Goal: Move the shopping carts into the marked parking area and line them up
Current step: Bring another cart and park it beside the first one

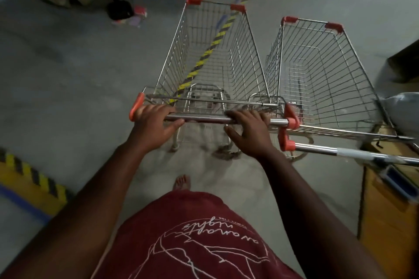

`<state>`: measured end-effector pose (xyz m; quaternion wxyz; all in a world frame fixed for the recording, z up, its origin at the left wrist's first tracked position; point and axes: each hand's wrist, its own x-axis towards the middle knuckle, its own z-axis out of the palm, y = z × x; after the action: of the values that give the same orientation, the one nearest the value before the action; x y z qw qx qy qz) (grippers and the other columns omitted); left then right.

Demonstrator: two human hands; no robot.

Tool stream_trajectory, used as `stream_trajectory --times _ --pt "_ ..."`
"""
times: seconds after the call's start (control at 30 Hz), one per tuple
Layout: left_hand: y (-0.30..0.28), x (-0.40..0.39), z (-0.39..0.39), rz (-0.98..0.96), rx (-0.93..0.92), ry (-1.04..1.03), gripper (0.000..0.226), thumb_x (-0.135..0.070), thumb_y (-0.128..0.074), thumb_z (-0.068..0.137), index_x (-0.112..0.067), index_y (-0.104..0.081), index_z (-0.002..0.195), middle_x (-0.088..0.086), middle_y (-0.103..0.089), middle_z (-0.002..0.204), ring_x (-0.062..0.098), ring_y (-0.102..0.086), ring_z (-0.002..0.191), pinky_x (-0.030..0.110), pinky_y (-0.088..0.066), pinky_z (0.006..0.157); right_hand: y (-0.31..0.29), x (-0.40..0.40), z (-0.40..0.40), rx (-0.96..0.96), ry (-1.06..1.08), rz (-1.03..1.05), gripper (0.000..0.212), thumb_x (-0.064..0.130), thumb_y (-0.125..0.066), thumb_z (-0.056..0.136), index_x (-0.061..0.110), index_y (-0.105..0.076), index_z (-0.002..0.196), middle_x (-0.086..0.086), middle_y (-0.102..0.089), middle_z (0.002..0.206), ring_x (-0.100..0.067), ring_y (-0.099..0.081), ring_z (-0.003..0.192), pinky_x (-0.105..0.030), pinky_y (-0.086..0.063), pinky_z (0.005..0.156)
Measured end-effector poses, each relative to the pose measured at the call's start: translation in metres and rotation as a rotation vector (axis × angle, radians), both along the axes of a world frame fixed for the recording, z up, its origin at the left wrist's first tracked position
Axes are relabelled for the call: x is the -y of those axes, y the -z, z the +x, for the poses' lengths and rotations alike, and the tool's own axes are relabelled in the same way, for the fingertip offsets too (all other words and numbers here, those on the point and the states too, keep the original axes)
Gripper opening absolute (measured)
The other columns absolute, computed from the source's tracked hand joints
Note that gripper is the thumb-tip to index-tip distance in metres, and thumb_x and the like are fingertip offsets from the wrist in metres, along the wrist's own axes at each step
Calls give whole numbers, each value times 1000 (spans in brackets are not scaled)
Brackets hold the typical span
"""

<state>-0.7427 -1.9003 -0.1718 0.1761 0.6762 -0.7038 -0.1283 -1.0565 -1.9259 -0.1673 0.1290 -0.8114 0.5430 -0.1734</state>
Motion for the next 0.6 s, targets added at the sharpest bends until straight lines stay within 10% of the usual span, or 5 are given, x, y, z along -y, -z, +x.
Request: stream_trajectory --times 0.23,0.43,0.6 --pt "4 -76 -30 -38 12 -203 54 -68 -51 91 -22 -70 111 0 -73 107 30 -62 107 51 -37 110 11 -47 -62 57 170 -347 59 37 -66 94 16 -56 148 -2 -59 149 -30 -49 143 -57 -25 123" --pt "-1 -116 -13 -64 21 -295 52 -65 -55 86 -20 -72 105 3 -73 100 33 -63 104 44 -35 105 17 -60 -122 -186 228 -177 75 30 -57 97 29 -26 165 5 -27 173 -21 -48 146 -47 -31 117" --pt "-1 -137 31 -48 30 -323 58 -69 -51 83 -19 -72 103 6 -73 100 35 -63 108 45 -34 105 21 -55 -106 -118 422 -79 72 29 -51 94 26 -29 162 -3 -49 161 -33 -55 134 -53 -29 117"
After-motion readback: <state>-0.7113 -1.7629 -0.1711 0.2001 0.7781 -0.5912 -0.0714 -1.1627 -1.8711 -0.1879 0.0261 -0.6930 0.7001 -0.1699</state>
